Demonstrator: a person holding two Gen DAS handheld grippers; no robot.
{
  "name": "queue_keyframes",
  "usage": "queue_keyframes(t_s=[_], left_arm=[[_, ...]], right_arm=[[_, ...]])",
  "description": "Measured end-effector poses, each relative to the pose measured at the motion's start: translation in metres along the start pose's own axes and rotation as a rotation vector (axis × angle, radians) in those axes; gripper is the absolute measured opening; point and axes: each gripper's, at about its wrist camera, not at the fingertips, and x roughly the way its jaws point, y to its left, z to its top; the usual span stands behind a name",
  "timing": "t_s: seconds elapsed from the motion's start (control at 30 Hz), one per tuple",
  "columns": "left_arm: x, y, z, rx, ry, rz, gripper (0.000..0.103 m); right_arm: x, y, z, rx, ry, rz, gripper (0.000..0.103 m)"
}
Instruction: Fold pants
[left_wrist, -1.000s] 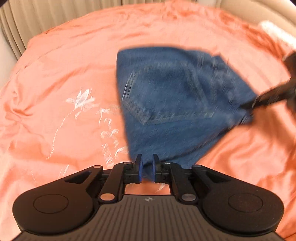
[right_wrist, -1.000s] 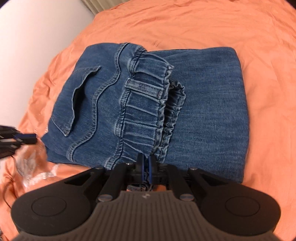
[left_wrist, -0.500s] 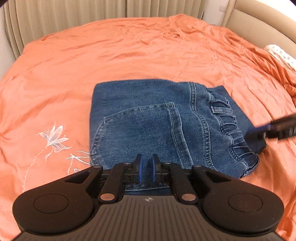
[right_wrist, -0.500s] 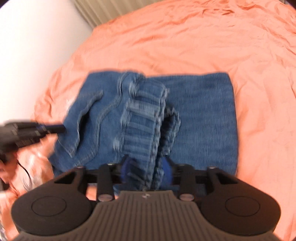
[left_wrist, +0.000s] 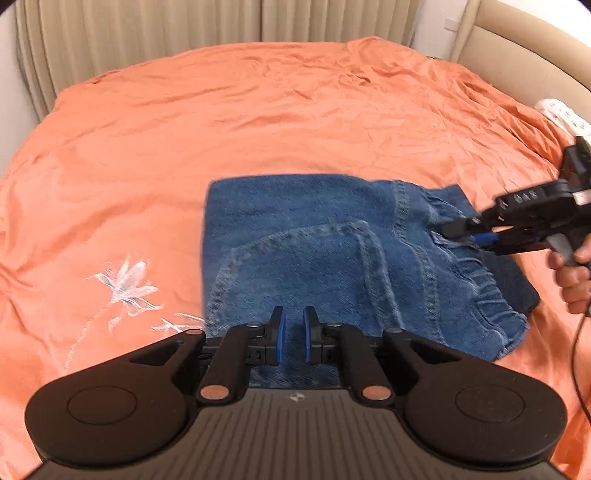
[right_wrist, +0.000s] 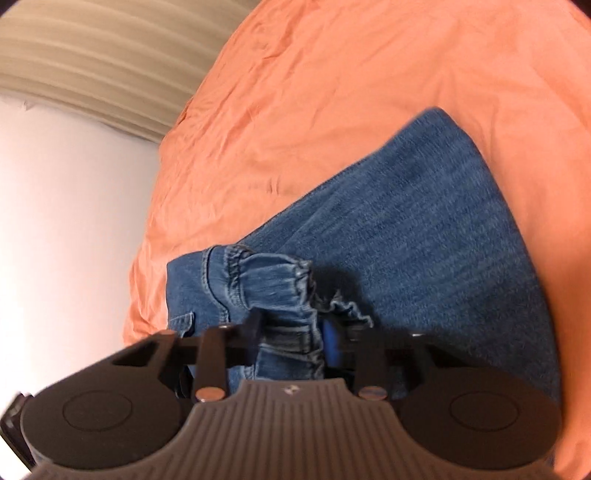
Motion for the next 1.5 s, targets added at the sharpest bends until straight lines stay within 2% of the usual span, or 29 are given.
queue_keyframes(t_s=[0.13,0.33,0.43,0.57,0.67,0.8,0.93,1.07,1.17,1.23,1.3,1.4,1.5], left_arm=[[-0.002,0.01,0.002,-0.032,-0.037,0.06,0.011],[-0.005,0.025,0.007,-0.102,-0.056,0.093,0.01],[-0.005,0.026,0.005,-0.109,-0.057,0.094,0.01],[-0.002,0.028,0.004,-0.108,-0.046,0.088,0.011],[0.003,0.029,0.005,-0.111,-0.038,0.079,0.011],[0.009,0.031,0.009,-0.12,-0.038,0.054,0.01],[0.016,0.033,0.021,-0.157,-0.063,0.014,0.01],[0.027,0.029,0.036,-0.14,-0.067,0.011,0.01],[0.034,0.023,0.043,-0.106,-0.063,0.01,0.01],[0.039,0.021,0.048,-0.084,-0.067,0.006,0.011],[0.044,0.019,0.053,-0.072,-0.069,0.004,0.011],[0.055,0.018,0.059,-0.079,-0.075,0.006,0.01],[0.071,0.017,0.06,-0.116,-0.068,-0.015,0.01]], right_arm=[[-0.016,0.036,0.005,-0.135,-0.015,-0.032,0.008],[-0.059,0.132,0.019,-0.408,-0.096,-0.047,0.006],[-0.075,0.149,0.028,-0.464,-0.093,-0.109,0.006],[-0.076,0.119,0.043,-0.408,-0.074,-0.248,0.006],[-0.078,0.073,0.048,-0.341,-0.088,-0.318,0.006],[-0.057,0.028,0.057,-0.263,-0.071,-0.386,0.005],[-0.027,0.014,0.055,-0.26,-0.026,-0.47,0.004],[-0.003,0.011,0.057,-0.303,-0.019,-0.537,0.006],[-0.007,0.022,0.053,-0.375,-0.024,-0.576,0.014],[-0.018,0.038,0.05,-0.44,-0.047,-0.595,0.019],[-0.031,0.052,0.048,-0.505,-0.085,-0.604,0.019],[-0.045,0.066,0.049,-0.524,-0.13,-0.513,0.019],[-0.034,0.072,0.048,-0.562,-0.133,-0.462,0.012]])
